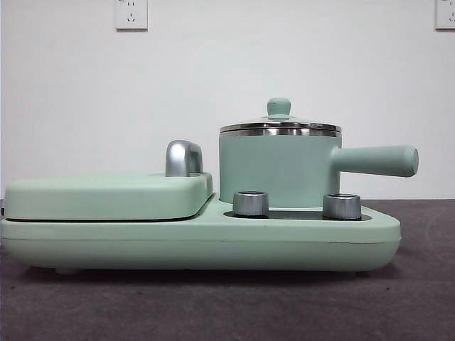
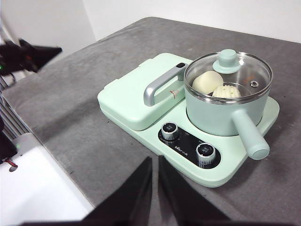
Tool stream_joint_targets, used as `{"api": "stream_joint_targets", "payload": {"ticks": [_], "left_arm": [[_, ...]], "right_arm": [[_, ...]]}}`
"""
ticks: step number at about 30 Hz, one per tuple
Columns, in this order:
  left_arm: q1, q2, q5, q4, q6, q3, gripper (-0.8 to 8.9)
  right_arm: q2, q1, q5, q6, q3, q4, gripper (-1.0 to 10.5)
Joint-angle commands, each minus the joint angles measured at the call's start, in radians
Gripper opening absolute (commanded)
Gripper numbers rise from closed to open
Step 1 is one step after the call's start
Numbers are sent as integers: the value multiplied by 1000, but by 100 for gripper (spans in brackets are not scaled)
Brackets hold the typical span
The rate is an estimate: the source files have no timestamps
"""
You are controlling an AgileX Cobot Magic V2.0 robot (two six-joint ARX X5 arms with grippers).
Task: Put the buns in a small steamer
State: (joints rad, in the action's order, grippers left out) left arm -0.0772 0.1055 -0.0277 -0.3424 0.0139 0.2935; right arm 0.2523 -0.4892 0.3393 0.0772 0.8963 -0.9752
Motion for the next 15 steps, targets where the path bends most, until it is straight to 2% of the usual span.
{"api": "stream_joint_targets", "payload": {"ticks": [1, 7, 15], "left_arm": [[41, -39, -3, 63, 56, -95, 7], [90, -86, -3, 98, 70, -214, 7], [93, -102, -3, 153, 69, -281, 7]], "right_arm": [[3, -5, 1, -10, 8, 10, 21], [3, -5, 1, -10, 8, 10, 21], [3, -5, 1, -10, 8, 10, 21]]}}
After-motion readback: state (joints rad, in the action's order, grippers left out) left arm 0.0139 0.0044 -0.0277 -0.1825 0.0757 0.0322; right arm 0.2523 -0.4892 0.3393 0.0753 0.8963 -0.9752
